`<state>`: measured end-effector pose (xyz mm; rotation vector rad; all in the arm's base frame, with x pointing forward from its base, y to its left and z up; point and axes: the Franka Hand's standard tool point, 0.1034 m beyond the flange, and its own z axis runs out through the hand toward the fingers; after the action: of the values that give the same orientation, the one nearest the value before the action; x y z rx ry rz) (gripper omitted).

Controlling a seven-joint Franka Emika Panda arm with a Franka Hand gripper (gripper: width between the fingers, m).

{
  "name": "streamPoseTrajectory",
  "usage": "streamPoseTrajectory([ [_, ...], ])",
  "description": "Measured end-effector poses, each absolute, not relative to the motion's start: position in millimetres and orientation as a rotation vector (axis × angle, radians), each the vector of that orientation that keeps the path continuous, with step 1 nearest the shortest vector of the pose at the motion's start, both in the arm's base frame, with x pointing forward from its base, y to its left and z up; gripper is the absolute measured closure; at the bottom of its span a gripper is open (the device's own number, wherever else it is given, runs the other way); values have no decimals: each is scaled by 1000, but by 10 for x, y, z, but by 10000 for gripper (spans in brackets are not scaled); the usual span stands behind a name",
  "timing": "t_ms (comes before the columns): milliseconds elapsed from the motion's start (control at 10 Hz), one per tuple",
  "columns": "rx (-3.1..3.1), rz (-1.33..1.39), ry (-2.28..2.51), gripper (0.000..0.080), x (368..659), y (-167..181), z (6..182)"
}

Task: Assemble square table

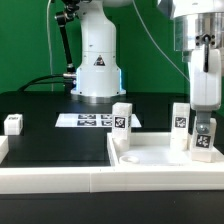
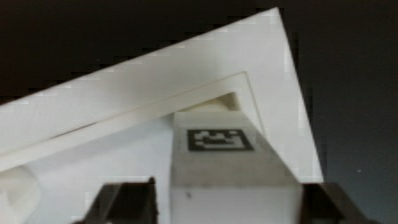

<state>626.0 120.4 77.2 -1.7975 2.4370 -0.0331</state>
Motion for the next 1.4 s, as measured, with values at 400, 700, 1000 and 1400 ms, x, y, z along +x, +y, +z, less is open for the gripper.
streamPoseTrajectory([
  [400, -2099, -55, 2190, 160, 6268, 1159, 774],
  [700, -2412, -93, 1845, 153, 6281, 1197, 758],
  [1000, -2610, -118, 1572, 151, 6290, 1202, 758],
  [1400, -2804, -143, 1254, 151, 6279, 1261, 759],
])
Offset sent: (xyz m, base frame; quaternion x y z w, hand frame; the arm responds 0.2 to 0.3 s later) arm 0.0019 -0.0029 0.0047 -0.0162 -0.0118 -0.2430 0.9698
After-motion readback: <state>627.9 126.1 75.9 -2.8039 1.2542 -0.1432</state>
